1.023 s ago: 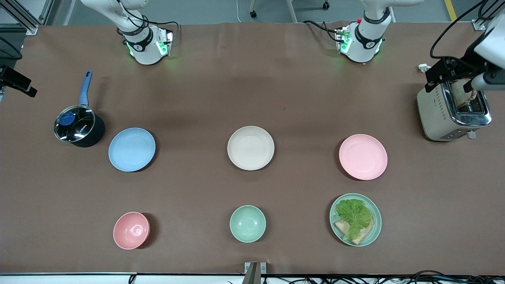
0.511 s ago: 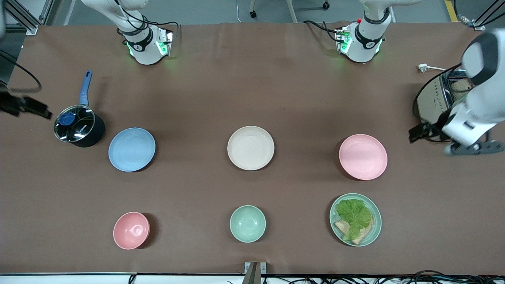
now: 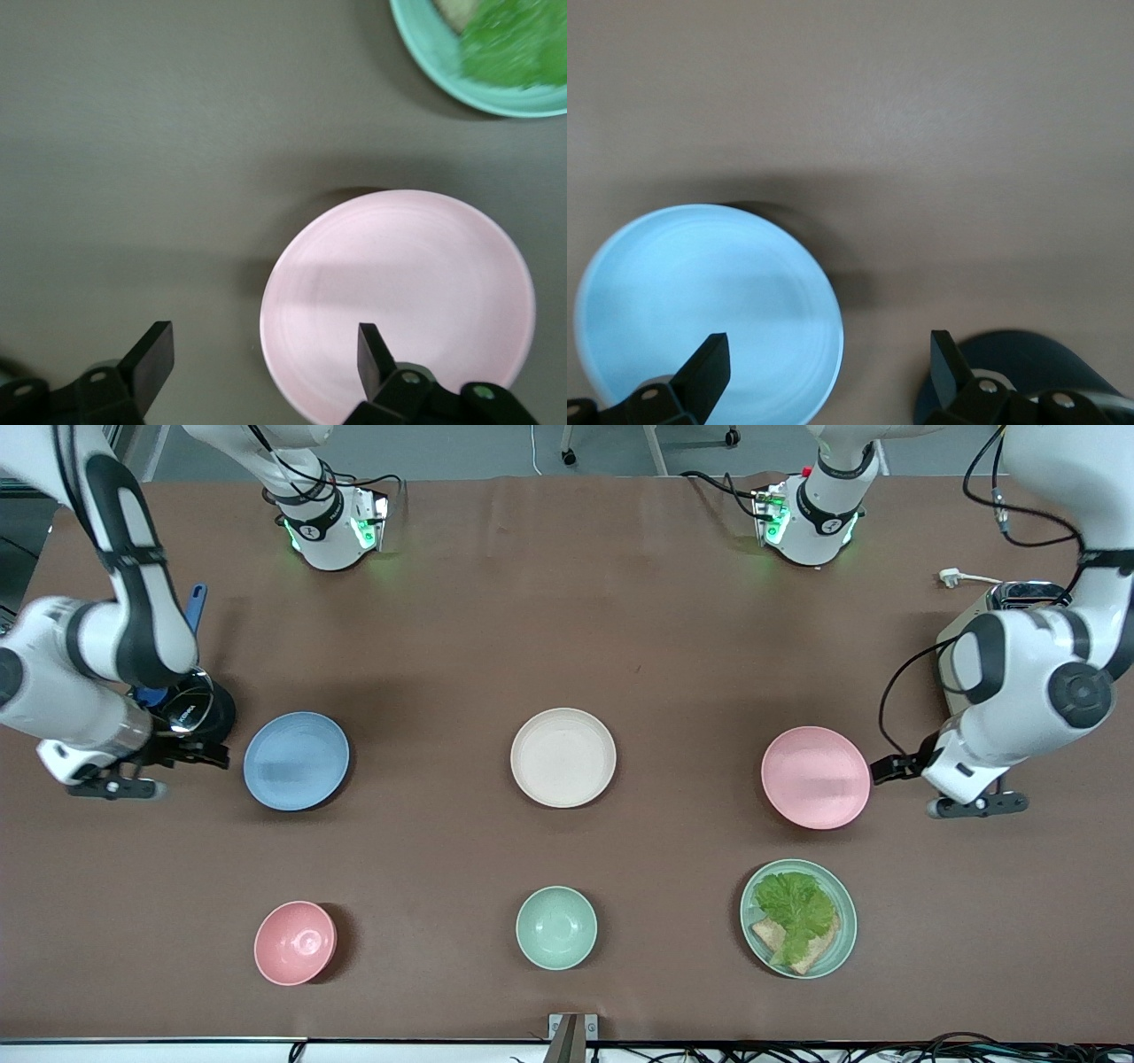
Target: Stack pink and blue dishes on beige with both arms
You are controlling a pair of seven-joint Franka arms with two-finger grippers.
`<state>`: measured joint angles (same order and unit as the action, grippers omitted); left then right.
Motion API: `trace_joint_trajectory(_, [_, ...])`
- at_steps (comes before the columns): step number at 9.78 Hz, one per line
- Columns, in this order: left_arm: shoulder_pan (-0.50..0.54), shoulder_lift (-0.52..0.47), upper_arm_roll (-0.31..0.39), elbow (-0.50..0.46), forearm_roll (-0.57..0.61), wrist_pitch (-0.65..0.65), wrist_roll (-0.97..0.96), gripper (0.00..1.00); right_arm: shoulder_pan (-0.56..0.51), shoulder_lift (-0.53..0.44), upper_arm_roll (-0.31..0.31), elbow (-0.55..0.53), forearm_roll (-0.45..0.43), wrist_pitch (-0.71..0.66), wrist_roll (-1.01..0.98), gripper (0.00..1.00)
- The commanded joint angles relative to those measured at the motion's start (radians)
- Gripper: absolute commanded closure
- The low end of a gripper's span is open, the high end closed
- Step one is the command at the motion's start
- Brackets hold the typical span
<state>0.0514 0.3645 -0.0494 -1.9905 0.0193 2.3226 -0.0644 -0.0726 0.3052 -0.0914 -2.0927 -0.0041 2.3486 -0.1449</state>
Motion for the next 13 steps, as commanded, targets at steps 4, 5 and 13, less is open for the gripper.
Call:
trace_joint_trajectory(4, [0.004, 0.16, -0.004, -0.007, 0.013, 0.136, 0.009, 0.48, -0.041, 0.081, 0.013, -0.081, 0.047, 0.159, -0.048, 0.25])
trace_joint_trajectory(5, [0.004, 0.166, -0.004, -0.007, 0.013, 0.138, 0.009, 0.5, -0.039, 0.081, 0.015, -0.086, 0.077, 0.159, -0.051, 0.36])
trace_joint_trajectory(13, [0.004, 0.065, -0.062, -0.002, 0.002, 0.043, 0.018, 1.0, -0.059, 0.103, 0.012, -0.072, 0.257, 0.12, -0.226, 0.64])
